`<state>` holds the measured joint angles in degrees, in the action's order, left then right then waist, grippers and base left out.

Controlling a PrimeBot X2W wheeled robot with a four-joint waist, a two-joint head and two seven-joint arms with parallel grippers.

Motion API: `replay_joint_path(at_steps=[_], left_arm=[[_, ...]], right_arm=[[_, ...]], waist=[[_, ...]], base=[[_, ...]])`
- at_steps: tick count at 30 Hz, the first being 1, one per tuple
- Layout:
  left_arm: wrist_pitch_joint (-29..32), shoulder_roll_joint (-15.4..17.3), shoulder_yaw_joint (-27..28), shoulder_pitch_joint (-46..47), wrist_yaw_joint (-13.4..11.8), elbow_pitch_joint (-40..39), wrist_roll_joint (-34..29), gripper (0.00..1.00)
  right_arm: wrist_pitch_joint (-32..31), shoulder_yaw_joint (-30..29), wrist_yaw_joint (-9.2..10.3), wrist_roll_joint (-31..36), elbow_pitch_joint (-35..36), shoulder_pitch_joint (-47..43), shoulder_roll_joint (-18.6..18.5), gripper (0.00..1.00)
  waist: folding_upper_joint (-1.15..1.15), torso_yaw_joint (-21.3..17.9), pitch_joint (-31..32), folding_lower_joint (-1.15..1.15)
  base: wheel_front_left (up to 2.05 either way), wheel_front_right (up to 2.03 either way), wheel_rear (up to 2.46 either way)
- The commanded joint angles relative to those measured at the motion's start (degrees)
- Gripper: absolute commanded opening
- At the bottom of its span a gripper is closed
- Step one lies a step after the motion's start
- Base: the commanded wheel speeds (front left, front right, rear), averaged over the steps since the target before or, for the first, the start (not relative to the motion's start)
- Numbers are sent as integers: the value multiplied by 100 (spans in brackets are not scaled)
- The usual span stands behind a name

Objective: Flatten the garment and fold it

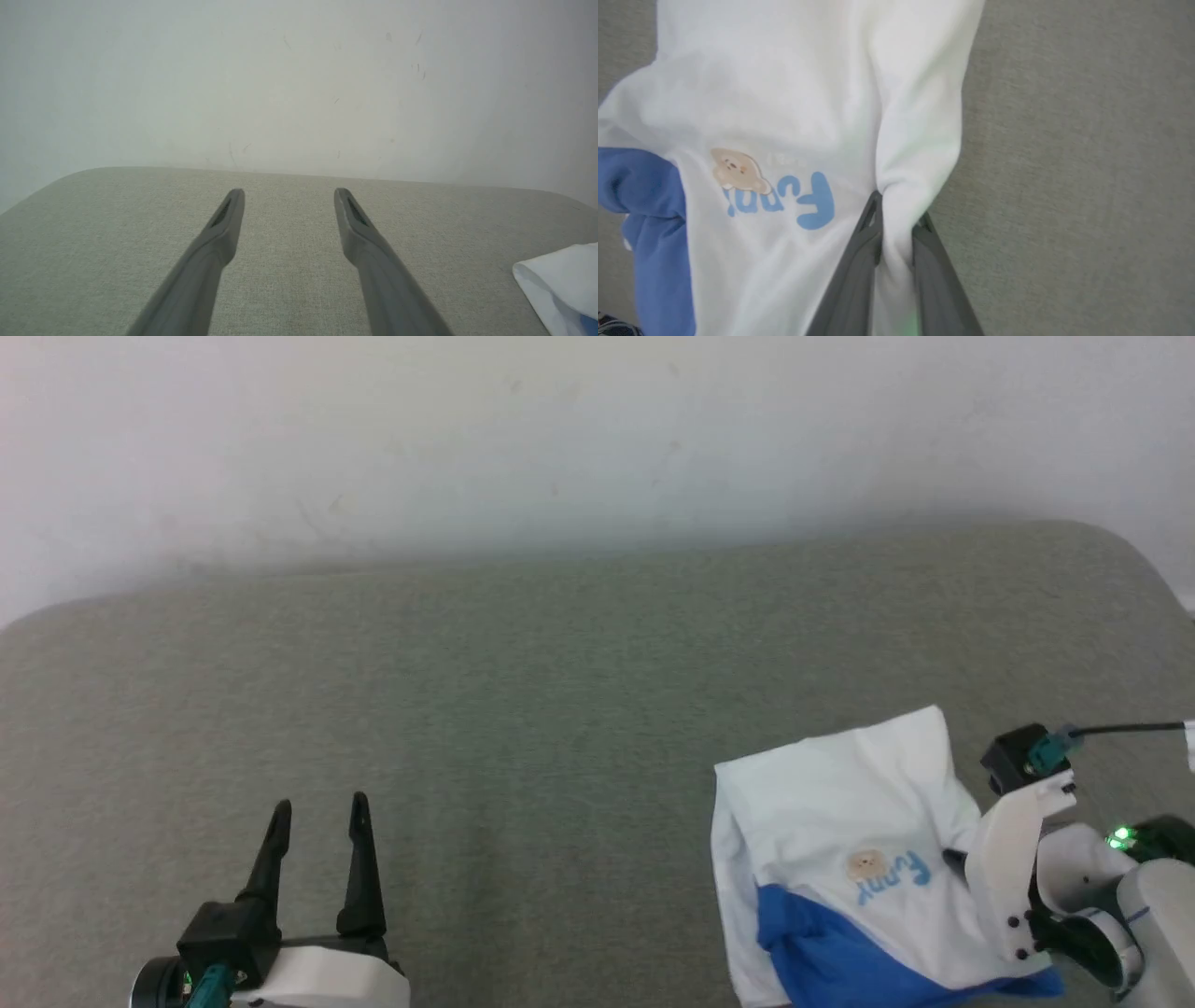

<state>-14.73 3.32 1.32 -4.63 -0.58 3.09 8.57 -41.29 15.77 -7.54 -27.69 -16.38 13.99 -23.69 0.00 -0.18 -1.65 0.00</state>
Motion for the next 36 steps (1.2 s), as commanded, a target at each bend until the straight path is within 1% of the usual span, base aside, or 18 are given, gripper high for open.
replay_joint_path(at_steps=[1, 3, 5, 6, 7, 12, 16, 18, 21, 24, 25, 26, 28, 32, 36], left_arm=[[-27, -16, -3, 37, 10, -77, 4, 100], [-27, -17, -22, 116, 34, -149, -8, 100], [-27, -14, -45, 244, 69, -237, -34, 100], [-27, -1, -68, 324, 95, -264, -60, 100], [-27, -1, -68, 324, 95, -264, -60, 100], [-27, 135, -150, 789, 212, -428, -184, 100], [-19, 296, -244, 1243, 325, -507, -279, 100], [-9, 362, -298, 1467, 373, -526, -314, 100], [-3, 416, -379, 1743, 426, -541, -341, 100], [-6, 448, -428, 1924, 456, -554, -343, 100], [-10, 433, -424, 1988, 460, -567, -297, 100], [-12, 429, -419, 2006, 455, -563, -285, 100], [-16, 422, -415, 2025, 449, -533, -265, 100], [-22, 386, -407, 2001, 418, -444, -234, 100], [-25, 311, -340, 1844, 360, -374, -161, 100]], right_arm=[[10, 154, 5, 144, 72, 148, -250, 0], [55, 270, 5, 239, 95, 291, -489, 0], [151, 243, 5, 320, 27, 464, -688, 0], [213, 213, 5, 397, -51, 537, -793, 0], [213, 213, 5, 397, -51, 537, -793, 0], [548, -85, 5, 634, -570, 867, -1129, 0], [1103, -316, 5, 761, -1007, 1133, -1292, 0], [1435, -510, 5, 828, -1295, 1273, -1310, 0], [1943, -933, 5, 913, -1759, 1473, -1272, 0], [2621, -1282, 5, 1059, -2095, 1657, -1178, 0], [3057, -1387, 5, 1151, -2301, 1757, -1108, 67], [3298, -1463, 5, 1245, -2412, 1808, -1093, 100], [3636, -1594, 5, 1417, -2669, 1863, -1021, 100], [4352, -2000, 5, 2022, -3076, 1858, -1010, 100], [4843, -2368, 5, 2509, -3303, 1641, -900, 100]], waist=[[0, -624, -206, 0], [0, -875, -419, 0], [0, -1091, -700, 0], [0, -1165, -820, 0], [0, -1165, -820, 0], [0, -1488, -1618, 0], [0, -1558, -2221, 0], [0, -1542, -2444, 0], [0, -1458, -2692, 0], [0, -1377, -2854, 0], [0, -1336, -2908, 0], [0, -1315, -2916, 0], [0, -1273, -2900, 0], [0, -1196, -2738, 0], [0, -1160, -2336, 0]], base=[[0, 0, 0], [0, 0, 0], [0, 0, 0], [0, 0, 0], [0, 0, 0], [0, 0, 0], [0, 0, 0], [0, 0, 0], [0, 0, 0], [0, 0, 0], [0, 0, 0], [0, 0, 0], [0, 0, 0], [0, 0, 0], [0, 0, 0]])
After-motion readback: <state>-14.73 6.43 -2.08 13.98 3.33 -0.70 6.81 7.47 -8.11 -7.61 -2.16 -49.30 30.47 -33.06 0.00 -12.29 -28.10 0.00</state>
